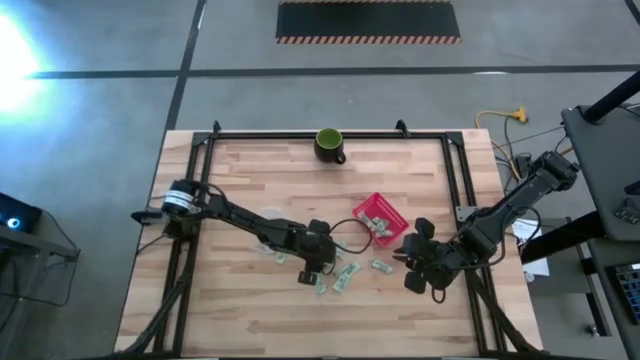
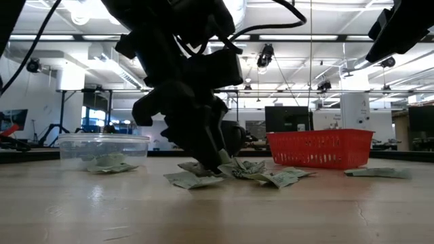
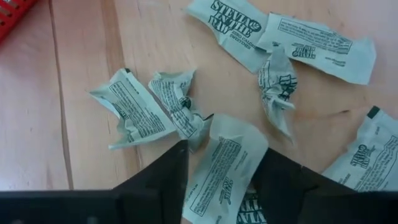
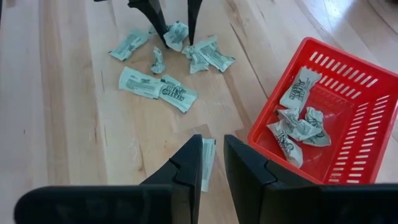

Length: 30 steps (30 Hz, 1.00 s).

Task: Pick and place items into bin
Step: Put the stevia packet into the transparent bin

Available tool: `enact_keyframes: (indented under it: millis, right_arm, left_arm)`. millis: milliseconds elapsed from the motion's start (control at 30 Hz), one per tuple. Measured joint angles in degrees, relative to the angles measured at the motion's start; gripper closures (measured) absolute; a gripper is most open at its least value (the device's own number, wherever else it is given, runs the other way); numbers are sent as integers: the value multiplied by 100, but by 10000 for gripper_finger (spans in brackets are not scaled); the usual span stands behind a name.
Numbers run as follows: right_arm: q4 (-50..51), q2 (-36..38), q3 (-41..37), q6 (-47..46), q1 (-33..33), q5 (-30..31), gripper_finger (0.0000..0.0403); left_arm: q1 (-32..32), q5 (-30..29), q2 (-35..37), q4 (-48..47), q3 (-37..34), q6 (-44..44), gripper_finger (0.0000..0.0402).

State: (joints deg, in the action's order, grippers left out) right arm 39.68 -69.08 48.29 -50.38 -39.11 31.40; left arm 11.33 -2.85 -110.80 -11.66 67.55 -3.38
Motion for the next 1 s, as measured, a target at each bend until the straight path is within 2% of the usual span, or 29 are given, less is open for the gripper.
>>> enact_keyframes:
  millis: [467, 833, 1000]
  right_arm:
    - [14, 0, 0, 1, 0, 9, 344]
    - [11, 0, 0, -2, 0, 9, 344]
    - [10, -2, 0, -1, 0, 9, 344]
  left_arm:
    - [-2, 12, 9, -142, 60, 6, 391]
    - [-2, -92, 427, -149, 98, 20, 401]
    - [-2, -309, 799, -626, 100, 159, 401]
